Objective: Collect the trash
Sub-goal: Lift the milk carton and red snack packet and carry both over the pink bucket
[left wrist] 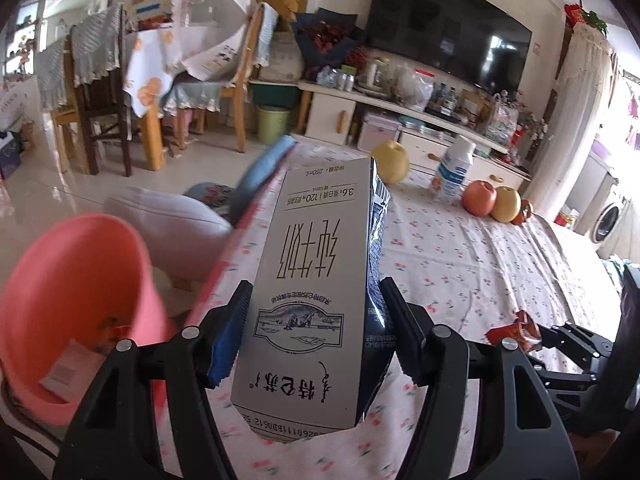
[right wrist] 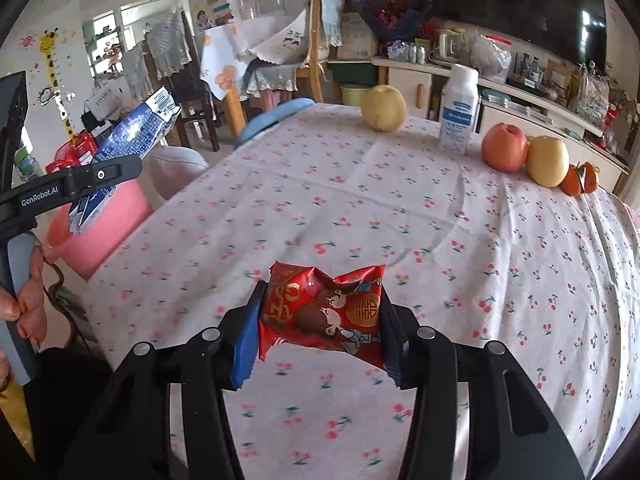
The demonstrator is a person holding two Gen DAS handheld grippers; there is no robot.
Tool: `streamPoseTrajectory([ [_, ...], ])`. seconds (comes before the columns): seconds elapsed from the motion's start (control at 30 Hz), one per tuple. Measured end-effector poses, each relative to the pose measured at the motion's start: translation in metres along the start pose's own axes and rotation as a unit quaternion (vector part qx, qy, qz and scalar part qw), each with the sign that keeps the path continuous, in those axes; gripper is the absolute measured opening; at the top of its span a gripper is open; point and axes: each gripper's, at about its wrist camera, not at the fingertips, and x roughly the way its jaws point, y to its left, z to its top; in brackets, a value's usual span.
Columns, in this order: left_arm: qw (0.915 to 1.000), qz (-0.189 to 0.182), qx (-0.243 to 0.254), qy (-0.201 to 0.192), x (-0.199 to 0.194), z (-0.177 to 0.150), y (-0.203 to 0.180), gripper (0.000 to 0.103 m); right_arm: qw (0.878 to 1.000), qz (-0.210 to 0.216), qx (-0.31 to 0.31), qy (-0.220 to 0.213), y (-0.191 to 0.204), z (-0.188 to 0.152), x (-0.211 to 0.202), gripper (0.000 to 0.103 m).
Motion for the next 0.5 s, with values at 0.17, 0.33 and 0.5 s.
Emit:
streamPoseTrajectory([
  [0.17, 0.9995, 0.028, 0.002, -0.012, -0.024, -0.001, 0.02, 0.065, 1.0, 0.015, -0.009, -0.007, 0.025, 0.001, -0.011, 0.051],
  [0.33, 0.9981, 0.056, 0.009, -0.027, -0.048, -0.001, 0.039, 0.065, 0.999, 0.027, -0.025, -0.011, 0.053, 0.003, -0.019, 0.051],
  [0.5, 0.9957, 0.084, 0.01, -0.038, -0.067, -0.001, 0.058, 0.065, 0.998, 0.038, -0.039, -0.014, 0.078, 0.011, -0.021, 0.051],
])
